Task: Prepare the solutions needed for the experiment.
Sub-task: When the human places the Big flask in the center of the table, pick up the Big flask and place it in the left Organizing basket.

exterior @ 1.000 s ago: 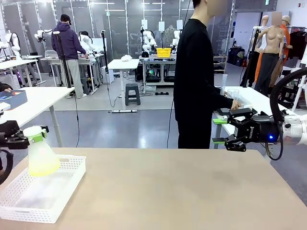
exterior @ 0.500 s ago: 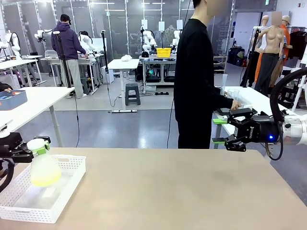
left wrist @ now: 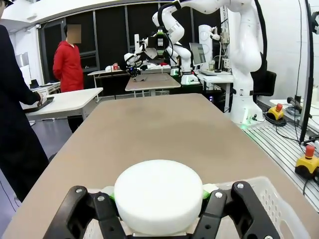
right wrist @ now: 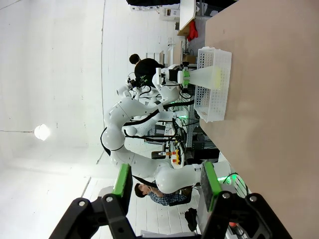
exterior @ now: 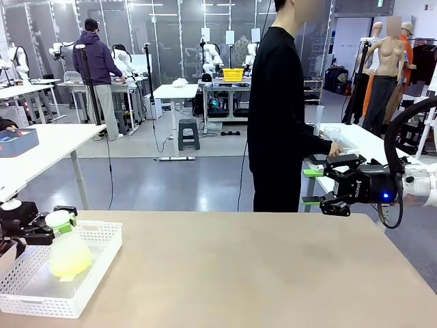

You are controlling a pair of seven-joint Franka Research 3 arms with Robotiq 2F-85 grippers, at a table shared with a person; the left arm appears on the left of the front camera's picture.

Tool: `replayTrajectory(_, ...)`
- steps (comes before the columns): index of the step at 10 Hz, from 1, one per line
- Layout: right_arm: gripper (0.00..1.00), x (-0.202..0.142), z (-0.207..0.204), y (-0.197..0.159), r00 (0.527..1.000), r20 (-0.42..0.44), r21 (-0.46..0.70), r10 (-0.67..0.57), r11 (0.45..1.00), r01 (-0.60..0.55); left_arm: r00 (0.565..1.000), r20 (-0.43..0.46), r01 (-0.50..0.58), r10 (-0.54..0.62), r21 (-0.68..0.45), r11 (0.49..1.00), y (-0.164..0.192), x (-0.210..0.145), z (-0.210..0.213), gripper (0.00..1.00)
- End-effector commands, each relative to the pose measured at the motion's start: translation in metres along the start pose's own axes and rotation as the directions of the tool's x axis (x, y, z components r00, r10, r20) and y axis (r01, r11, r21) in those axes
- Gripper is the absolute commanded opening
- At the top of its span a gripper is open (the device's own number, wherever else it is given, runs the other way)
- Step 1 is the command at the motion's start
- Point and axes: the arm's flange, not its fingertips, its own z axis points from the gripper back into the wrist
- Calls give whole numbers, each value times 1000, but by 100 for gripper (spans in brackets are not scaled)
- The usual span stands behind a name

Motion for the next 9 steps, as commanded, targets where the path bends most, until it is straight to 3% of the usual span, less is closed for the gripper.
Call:
replayTrajectory(1,70,0,0,1,1000,-1,7,8,1000,-8,998,-46,34,-35,-19,999,2,-1,-3,0)
replayTrajectory(3,70,0,0,1,1000,-1,7,8,1000,-8,999,-38,18,-20,-32,999,2,-6,-3,0)
replayTrajectory(4,70,0,0,1,1000,-1,7,8,1000,-8,999,-30,10,-11,-24,1000,2,-8,-2,38)
replayTrajectory(5,70,0,0,1,1000,-1,7,8,1000,-8,1000,-24,14,-15,-36,999,1,-9,0,41)
replayTrajectory(6,70,0,0,1,1000,-1,7,8,1000,-8,1000,-22,13,-14,-43,999,-1,-10,0,58)
replayTrajectory(7,70,0,0,1,1000,-1,7,8,1000,-8,1000,-23,7,-8,-41,999,-2,-10,2,61)
replayTrajectory(8,70,0,0,1,1000,-1,7,8,1000,-8,1000,-26,5,-6,-40,999,-2,-9,4,78)
replayTrajectory(9,70,0,0,1,1000,-1,7,8,1000,-8,1000,-15,9,-9,-30,1000,-3,-8,8,81)
